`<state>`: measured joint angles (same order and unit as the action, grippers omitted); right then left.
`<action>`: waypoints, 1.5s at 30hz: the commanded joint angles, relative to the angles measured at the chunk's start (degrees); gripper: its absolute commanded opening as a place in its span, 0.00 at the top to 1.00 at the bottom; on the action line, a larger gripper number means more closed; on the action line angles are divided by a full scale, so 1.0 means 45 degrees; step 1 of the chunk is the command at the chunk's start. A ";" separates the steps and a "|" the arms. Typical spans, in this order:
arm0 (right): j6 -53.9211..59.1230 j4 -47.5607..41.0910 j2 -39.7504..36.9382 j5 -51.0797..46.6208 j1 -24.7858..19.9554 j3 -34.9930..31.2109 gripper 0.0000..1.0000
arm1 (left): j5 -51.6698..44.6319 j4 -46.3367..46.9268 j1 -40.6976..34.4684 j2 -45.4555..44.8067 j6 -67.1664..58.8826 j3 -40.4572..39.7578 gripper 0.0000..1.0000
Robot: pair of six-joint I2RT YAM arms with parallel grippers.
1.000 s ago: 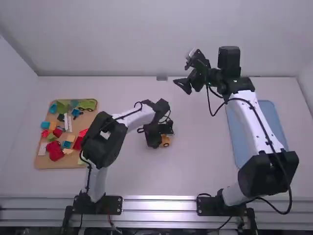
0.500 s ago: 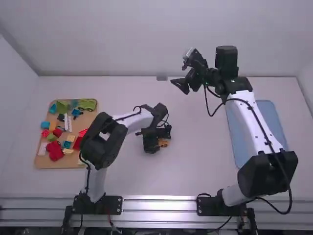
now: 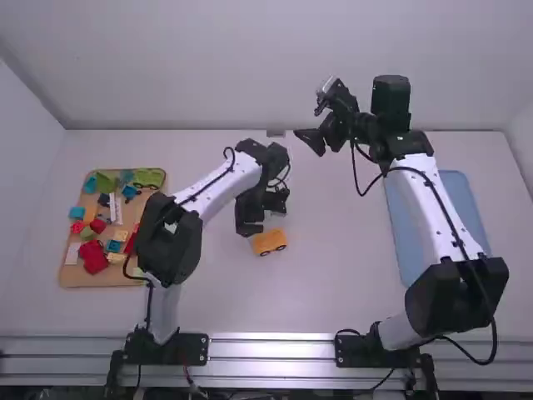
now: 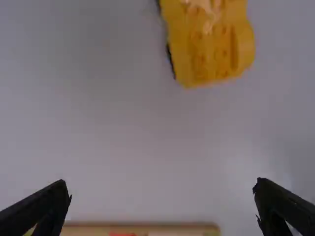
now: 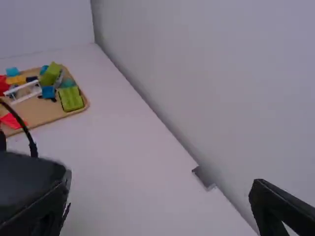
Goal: Assemble lego blocks to make yellow taxi
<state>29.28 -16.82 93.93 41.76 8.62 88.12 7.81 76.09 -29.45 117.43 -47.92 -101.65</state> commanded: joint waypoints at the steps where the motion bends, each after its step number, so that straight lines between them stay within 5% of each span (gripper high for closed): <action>1: -0.0306 -0.0010 -0.0325 0.0491 0.0146 0.0418 0.01 | 0.0389 0.0806 0.1015 -0.0097 0.0670 -0.1161 0.01; 10: 0.2361 -0.1787 -0.0325 0.3633 0.0719 0.0418 0.01 | -0.2327 0.1229 0.5221 -0.0097 0.2929 -0.4857 0.01; 15: 0.2409 -0.1889 -0.0325 0.4478 0.1758 0.0418 0.01 | -0.3206 0.1389 0.8505 -0.0097 0.8616 -0.6795 0.01; 22: 0.1253 -0.0753 -0.0325 0.4420 0.3662 0.0418 0.01 | -0.3167 0.3152 1.1254 -0.0097 1.3095 -0.7529 0.01; 27: 0.0000 0.0330 -0.0325 0.2705 0.4872 0.0413 0.01 | -0.3167 0.3060 1.2823 -0.0097 1.6621 -0.6742 0.01; 36: 0.0019 0.0311 -0.0325 0.1375 0.5799 0.0413 0.01 | -0.2720 0.2501 1.4173 -0.0267 1.7578 -0.4682 0.01; 45: 0.0015 0.0272 -0.0325 0.1370 0.5683 0.0413 0.01 | -0.0850 0.0068 1.3265 -0.4075 1.8948 0.0393 0.01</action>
<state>29.93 -15.64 93.93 47.75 34.57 88.12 2.00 76.34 31.18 105.08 35.68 -102.10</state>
